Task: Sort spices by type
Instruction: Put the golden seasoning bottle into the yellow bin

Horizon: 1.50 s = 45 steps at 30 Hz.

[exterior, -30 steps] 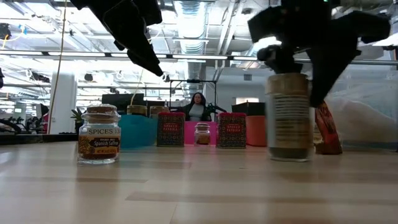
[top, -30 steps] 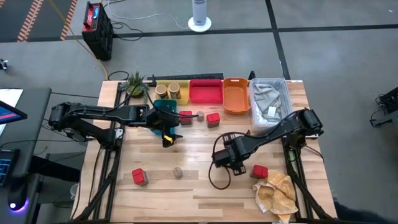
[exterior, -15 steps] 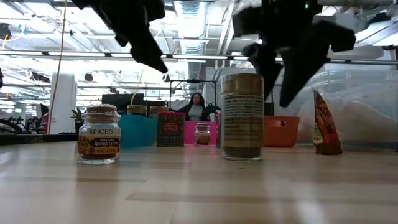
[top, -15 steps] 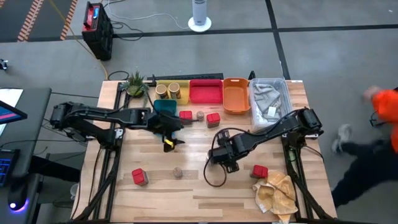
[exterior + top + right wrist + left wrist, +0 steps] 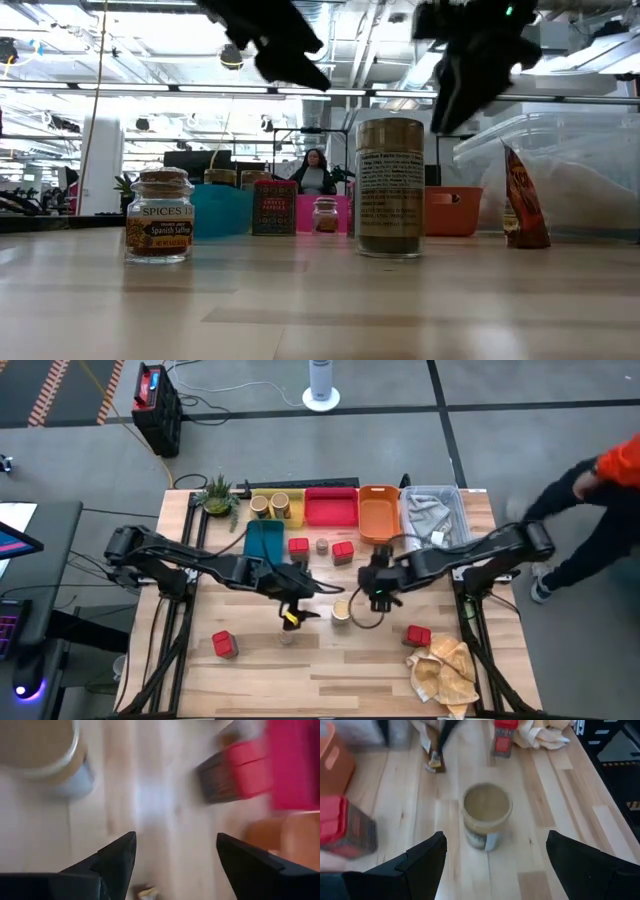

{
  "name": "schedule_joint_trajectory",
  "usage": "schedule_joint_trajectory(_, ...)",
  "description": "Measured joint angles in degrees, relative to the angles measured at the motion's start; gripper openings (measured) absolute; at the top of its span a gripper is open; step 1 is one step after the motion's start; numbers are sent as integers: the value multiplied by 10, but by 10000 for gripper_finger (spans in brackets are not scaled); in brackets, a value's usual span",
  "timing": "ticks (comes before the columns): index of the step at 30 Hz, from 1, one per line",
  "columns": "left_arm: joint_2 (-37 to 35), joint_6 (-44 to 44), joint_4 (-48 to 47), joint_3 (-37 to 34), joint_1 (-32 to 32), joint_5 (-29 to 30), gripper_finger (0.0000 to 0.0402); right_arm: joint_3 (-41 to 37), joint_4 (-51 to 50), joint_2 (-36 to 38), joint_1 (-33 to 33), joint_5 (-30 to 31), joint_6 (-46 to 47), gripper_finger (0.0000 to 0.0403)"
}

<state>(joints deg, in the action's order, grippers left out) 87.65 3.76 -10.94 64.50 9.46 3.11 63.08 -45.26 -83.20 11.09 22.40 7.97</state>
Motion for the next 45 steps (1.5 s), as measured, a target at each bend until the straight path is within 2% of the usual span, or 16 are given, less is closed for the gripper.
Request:
schedule_joint_trajectory(7,70,6,15,69,2,14,328,-16,15,122,0,103,5,303)
schedule_joint_trajectory(11,120,-25,7,122,2,13,331,-16,50,179,0,170,-18,303)
schedule_joint_trajectory(18,200,-91,-107,231,3,12,357,-21,85,246,8,216,11,303)
schedule_joint_trajectory(23,233,-122,-161,274,3,-1,386,-81,114,266,30,276,18,303)
schedule_joint_trajectory(27,231,-139,-165,276,3,-11,398,-121,125,276,39,290,12,303)
schedule_joint_trajectory(34,242,-127,-158,276,2,-37,399,-121,153,295,39,295,19,303)
schedule_joint_trajectory(45,267,-146,-160,273,1,-28,399,-121,171,293,40,293,10,303)
